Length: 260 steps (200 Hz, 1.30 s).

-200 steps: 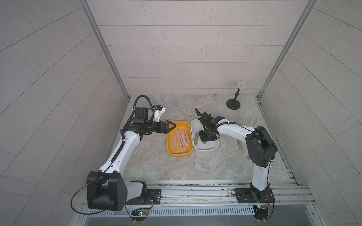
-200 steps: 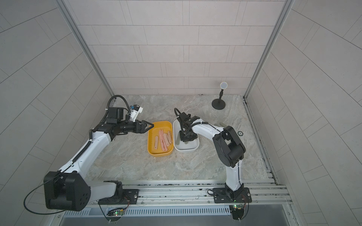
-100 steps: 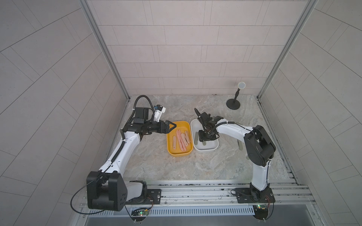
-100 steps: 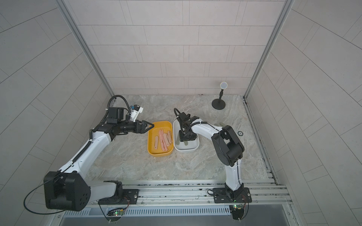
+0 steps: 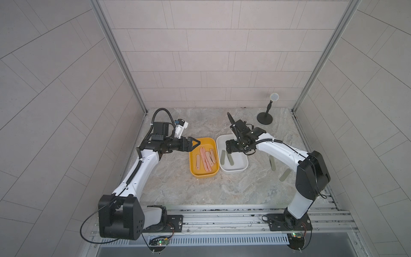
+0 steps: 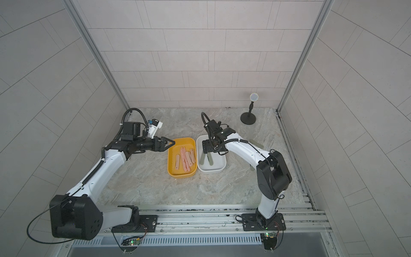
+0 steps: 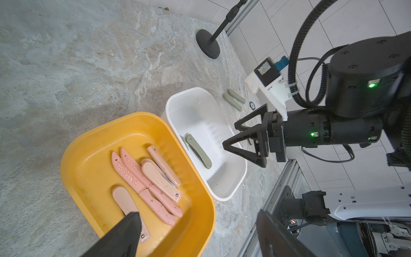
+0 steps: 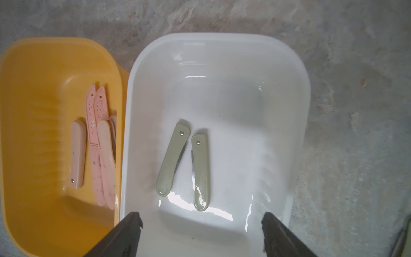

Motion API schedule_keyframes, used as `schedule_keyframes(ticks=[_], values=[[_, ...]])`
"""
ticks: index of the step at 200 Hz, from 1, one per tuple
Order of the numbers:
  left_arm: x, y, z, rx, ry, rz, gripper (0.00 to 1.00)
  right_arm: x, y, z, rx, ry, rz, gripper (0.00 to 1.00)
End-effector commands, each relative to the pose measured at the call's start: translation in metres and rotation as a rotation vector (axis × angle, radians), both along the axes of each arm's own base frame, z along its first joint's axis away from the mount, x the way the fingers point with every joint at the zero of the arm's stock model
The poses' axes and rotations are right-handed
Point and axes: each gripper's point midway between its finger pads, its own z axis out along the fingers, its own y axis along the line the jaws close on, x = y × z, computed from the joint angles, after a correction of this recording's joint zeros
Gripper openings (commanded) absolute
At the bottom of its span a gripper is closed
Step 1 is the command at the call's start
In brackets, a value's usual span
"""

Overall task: Place the fruit knives into the storage box by color
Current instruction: Move the fruit knife to the center of the board.

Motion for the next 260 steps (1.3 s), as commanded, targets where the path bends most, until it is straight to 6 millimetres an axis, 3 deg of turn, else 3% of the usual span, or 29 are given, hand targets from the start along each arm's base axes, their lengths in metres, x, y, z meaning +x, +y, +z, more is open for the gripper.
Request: schedule_keyframes(ticks=[1, 81, 155, 198, 260], values=[[0.000, -0.003, 0.022, -0.020, -0.054, -0.015, 0.88, -0.006, -0.036, 0.005, -0.073, -0.012, -0.062, 0.89], [-0.003, -0.028, 0.023, -0.017, -0.046, -0.088, 0.88, -0.024, -0.126, 0.005, -0.103, -0.016, -0.250, 0.89], [-0.013, -0.060, 0.004, 0.008, -0.011, -0.187, 0.88, -0.054, -0.200, -0.028, -0.179, 0.064, -0.426, 0.88], [-0.017, -0.063, -0.002, 0.015, -0.006, -0.199, 0.88, -0.061, -0.218, -0.060, -0.176, 0.148, -0.462, 0.86], [-0.020, -0.062, -0.006, 0.025, -0.014, -0.202, 0.88, -0.061, -0.214, -0.100, -0.138, 0.248, -0.454, 0.82]])
